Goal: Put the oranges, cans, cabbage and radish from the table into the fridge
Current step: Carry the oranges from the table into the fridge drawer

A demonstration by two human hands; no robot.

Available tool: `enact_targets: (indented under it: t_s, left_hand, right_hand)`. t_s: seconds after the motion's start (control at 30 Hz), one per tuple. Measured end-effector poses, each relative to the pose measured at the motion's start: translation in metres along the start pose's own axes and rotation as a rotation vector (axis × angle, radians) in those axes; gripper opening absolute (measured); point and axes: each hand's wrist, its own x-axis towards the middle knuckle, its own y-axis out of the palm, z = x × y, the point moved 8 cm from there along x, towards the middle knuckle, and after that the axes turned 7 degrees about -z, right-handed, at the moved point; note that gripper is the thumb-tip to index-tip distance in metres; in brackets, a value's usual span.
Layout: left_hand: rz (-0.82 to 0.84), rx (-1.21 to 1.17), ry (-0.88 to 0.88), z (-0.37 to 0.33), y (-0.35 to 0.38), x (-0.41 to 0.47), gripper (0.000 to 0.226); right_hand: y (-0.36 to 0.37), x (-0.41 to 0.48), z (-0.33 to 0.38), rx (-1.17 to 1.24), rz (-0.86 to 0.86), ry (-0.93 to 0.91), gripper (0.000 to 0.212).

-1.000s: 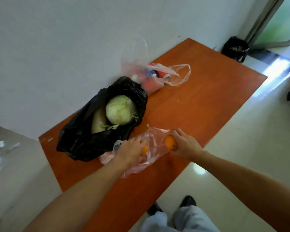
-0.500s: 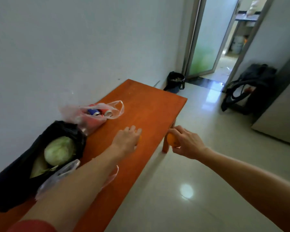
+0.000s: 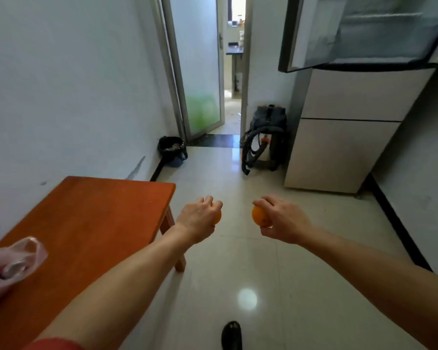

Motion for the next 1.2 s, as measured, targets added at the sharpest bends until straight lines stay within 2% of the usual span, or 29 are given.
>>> enact_targets:
  t_s: [0.33, 0.6, 0.8, 0.9, 1.2]
  left_hand:
    - [-0.138, -0.013, 0.339, -0.090, -0.025, 0.285, 0.042]
    - [-0.200, -0.014, 0.541, -0.192, -0.043, 0.463, 0.051]
    - [-0.208, -0.023, 0.547, -0.268, -0.050, 0.610, 0.053]
    - [-0.233, -0.036, 0.536, -0.296, -0.067, 0.676, 0.053]
    - [-0.421, -0.089, 0.438, -0.312, -0.148, 0.858, 0.056]
  right_hand:
    - [-0.047, 0.055, -0.249, -0.122, -0.102, 0.285, 0.071]
    - [-0.079, 0.052, -0.428, -0.170, -0.148, 0.513, 0.068]
    - [-0.095, 0.079, -0.589, -0.189, -0.192, 0.573, 0.068]
    - [-0.115, 0.104, -0.657, -0.226, -0.178, 0.535, 0.068]
    - [-0.192, 0.222, -0.820, -0.248, -0.318, 0.456, 0.069]
